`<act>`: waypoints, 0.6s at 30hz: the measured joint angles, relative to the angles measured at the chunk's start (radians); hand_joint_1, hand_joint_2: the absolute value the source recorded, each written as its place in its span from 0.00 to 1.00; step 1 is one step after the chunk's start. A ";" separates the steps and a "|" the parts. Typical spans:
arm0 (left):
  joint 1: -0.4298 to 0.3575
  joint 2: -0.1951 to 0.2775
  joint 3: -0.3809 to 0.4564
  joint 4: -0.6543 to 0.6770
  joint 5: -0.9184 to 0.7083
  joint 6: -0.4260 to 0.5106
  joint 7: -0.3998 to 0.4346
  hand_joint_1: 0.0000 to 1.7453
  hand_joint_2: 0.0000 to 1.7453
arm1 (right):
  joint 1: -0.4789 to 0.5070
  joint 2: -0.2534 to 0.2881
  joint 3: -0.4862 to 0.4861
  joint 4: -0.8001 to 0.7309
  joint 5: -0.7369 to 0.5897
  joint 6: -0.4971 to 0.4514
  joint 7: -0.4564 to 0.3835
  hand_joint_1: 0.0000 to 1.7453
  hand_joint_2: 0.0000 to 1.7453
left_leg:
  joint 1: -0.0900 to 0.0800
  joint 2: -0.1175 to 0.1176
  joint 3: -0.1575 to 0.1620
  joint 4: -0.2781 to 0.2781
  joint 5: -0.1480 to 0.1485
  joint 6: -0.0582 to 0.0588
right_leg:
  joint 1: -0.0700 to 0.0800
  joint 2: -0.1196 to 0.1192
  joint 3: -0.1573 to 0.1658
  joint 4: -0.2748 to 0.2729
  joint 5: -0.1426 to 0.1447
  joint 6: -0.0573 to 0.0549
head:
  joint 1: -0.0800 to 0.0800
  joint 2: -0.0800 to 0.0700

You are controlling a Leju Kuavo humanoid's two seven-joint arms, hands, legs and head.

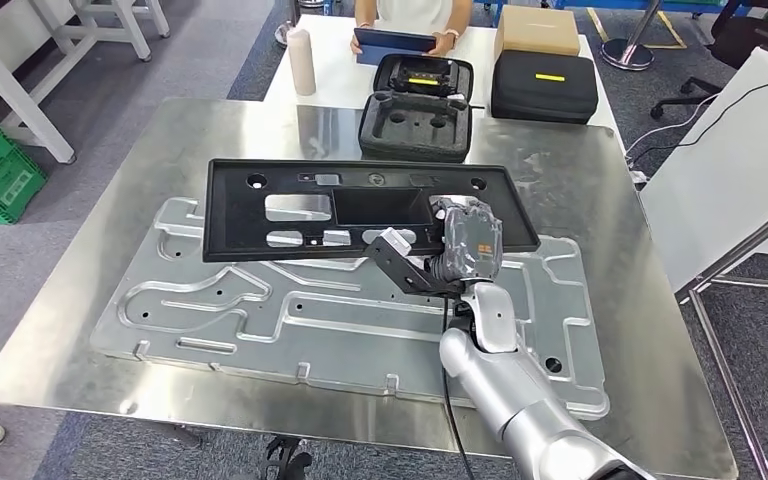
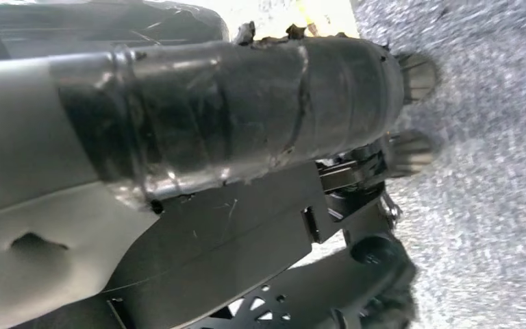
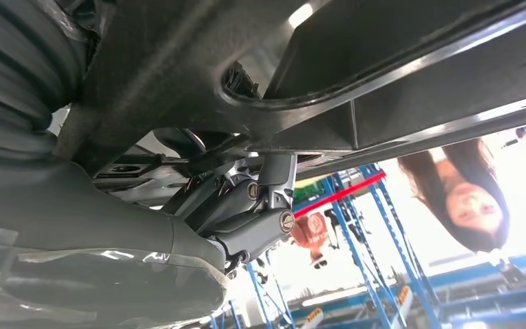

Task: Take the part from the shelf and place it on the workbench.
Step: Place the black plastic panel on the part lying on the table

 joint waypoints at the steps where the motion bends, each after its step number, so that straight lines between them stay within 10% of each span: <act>1: -0.001 -0.002 0.000 0.000 0.000 0.000 0.001 0.00 0.50 | 0.001 0.001 0.000 0.000 0.003 0.000 0.000 0.25 0.25 | -0.001 -0.001 0.004 -0.002 -0.004 -0.005 | 0.003 0.001 0.008 -0.036 0.014 -0.007 | 0.000 0.000; 2: -0.001 -0.003 0.000 0.000 0.000 0.001 0.001 0.00 0.75 | 0.002 0.002 -0.001 -0.001 0.007 0.000 -0.001 0.00 0.00 | -0.001 -0.003 0.006 0.000 -0.002 -0.011 | 0.005 0.002 0.011 -0.055 0.018 -0.014 | -0.001 0.000; 3: -0.001 -0.004 0.000 0.000 0.000 0.001 0.002 0.00 0.75 | 0.004 0.004 -0.001 -0.001 0.010 0.000 -0.001 0.00 0.00 | -0.002 -0.004 0.008 0.002 0.002 -0.018 | 0.004 0.004 0.015 -0.062 0.016 -0.019 | -0.001 0.000; 6: 0.000 -0.001 0.000 -0.001 -0.002 -0.004 0.002 0.00 0.00 | 0.010 0.014 -0.001 -0.002 0.016 0.000 -0.004 0.00 0.00 | -0.001 -0.001 -0.001 0.043 -0.024 -0.033 | -0.002 0.000 0.045 -0.080 0.047 -0.037 | -0.003 0.000; 9: 0.002 0.003 0.000 -0.001 0.001 -0.017 -0.002 0.00 0.00 | 0.016 0.020 -0.001 -0.002 0.015 0.000 -0.005 0.00 0.00 | 0.003 0.003 -0.078 0.215 -0.125 -0.044 | -0.003 -0.002 0.051 -0.081 0.052 -0.041 | -0.006 0.000; 11: 0.005 0.004 0.000 -0.001 0.004 -0.023 -0.006 0.00 0.00 | 0.024 0.021 -0.001 -0.001 0.011 0.000 -0.005 0.00 0.00 | 0.006 0.003 -0.113 0.280 -0.143 -0.049 | -0.003 -0.002 0.052 -0.079 0.050 -0.040 | -0.007 0.000; 15: 0.005 0.008 0.000 -0.001 0.007 -0.025 -0.011 0.00 0.00 | 0.028 0.024 -0.001 -0.002 0.001 0.000 -0.007 0.00 0.00 | 0.011 0.008 -0.021 0.058 -0.029 -0.049 | -0.004 0.001 0.055 -0.065 0.036 -0.028 | -0.007 0.000; 18: 0.006 0.011 0.000 -0.001 0.007 -0.026 -0.012 0.00 0.00 | 0.029 0.026 -0.001 -0.002 -0.004 0.000 -0.008 0.00 0.00 | 0.006 0.010 -0.001 0.002 -0.021 -0.029 | -0.002 0.001 0.045 -0.057 0.029 -0.013 | -0.006 0.000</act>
